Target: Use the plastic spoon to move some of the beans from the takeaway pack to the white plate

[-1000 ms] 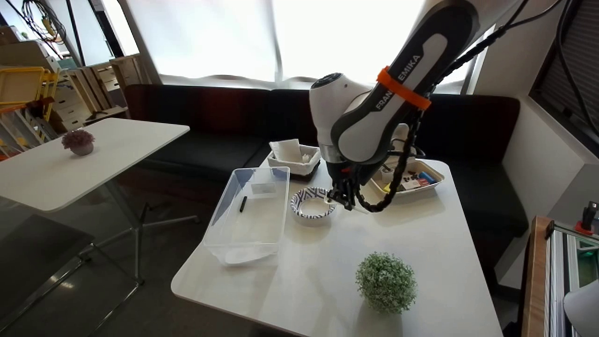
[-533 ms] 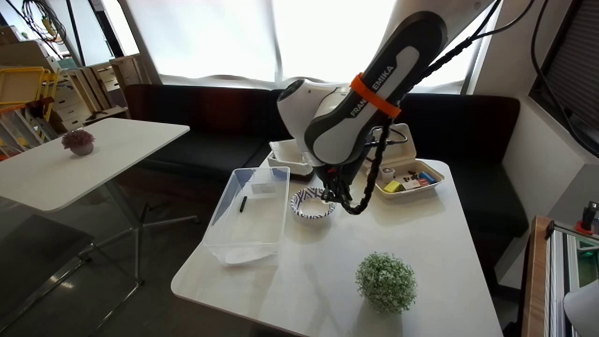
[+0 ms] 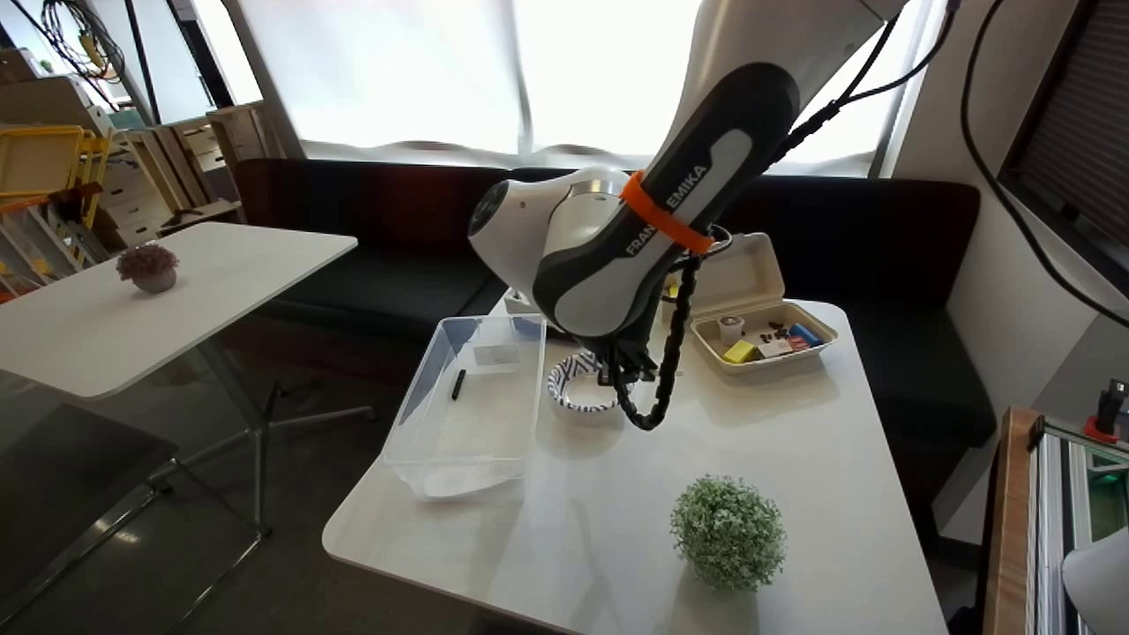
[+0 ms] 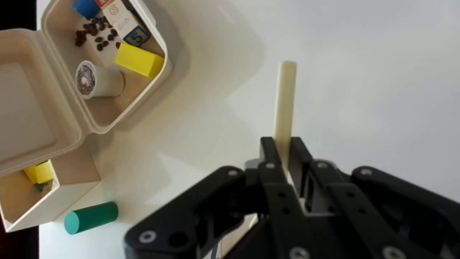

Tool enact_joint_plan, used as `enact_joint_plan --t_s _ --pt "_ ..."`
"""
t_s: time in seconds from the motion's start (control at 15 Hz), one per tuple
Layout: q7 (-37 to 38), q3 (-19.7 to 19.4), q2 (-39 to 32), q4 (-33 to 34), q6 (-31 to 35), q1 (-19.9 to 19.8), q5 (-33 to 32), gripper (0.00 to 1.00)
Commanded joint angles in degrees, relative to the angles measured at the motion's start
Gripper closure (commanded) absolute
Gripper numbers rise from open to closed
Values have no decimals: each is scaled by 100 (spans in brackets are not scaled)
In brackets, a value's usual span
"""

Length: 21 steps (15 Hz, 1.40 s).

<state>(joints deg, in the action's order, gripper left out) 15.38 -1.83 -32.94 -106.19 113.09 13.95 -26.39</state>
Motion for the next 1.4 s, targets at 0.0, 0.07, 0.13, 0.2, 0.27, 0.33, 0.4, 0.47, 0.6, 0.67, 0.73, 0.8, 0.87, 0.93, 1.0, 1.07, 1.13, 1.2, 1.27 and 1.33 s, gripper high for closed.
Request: enact_joint_plan --t_s 0.0,0.07,0.13,0.2,0.27,0.33,0.4,0.47,0.6,0.67,0.73,0.8,0.87,0.93,1.0,1.07,1.13,1.2,1.27,1.33 --pt "102 -44 -524 551 -398 278 -532 97" --pt "120 -59 -628 632 -433 329 -657 97" --pt "147 -66 -726 743 -472 391 -776 97" --pt "185 -71 -827 841 -493 446 -915 97" --pt "233 -73 -928 949 -509 498 -1049 97" --pt "277 -75 -1024 1046 -534 543 -1172 97" --pt "331 -86 -1118 1145 -560 589 -1302 97" --pt "385 -86 -1200 1227 -580 618 -1404 97" --pt "554 -97 -1363 1402 -639 654 -1539 97" --pt "666 -109 -1442 1473 -703 679 -1591 97" --pt "746 -109 -1494 1561 -813 708 -1624 97" --pt "816 -129 -1550 1636 -915 735 -1697 97" --pt "883 -127 -1603 1717 -1013 759 -1748 97" --pt "968 -141 -1675 1815 -1148 819 -1840 97" --pt "1016 -122 -1726 1901 -1251 837 -1885 97" --pt "1078 -114 -1787 1997 -1391 876 -1941 97" --pt "1133 -101 -1839 2069 -1498 903 -1976 97" --pt "1179 -98 -1909 2169 -1663 953 -2020 97" --pt "1211 -86 -1972 2258 -1794 981 -2049 97" --pt "1241 -80 -2044 2361 -1967 1024 -2072 97"
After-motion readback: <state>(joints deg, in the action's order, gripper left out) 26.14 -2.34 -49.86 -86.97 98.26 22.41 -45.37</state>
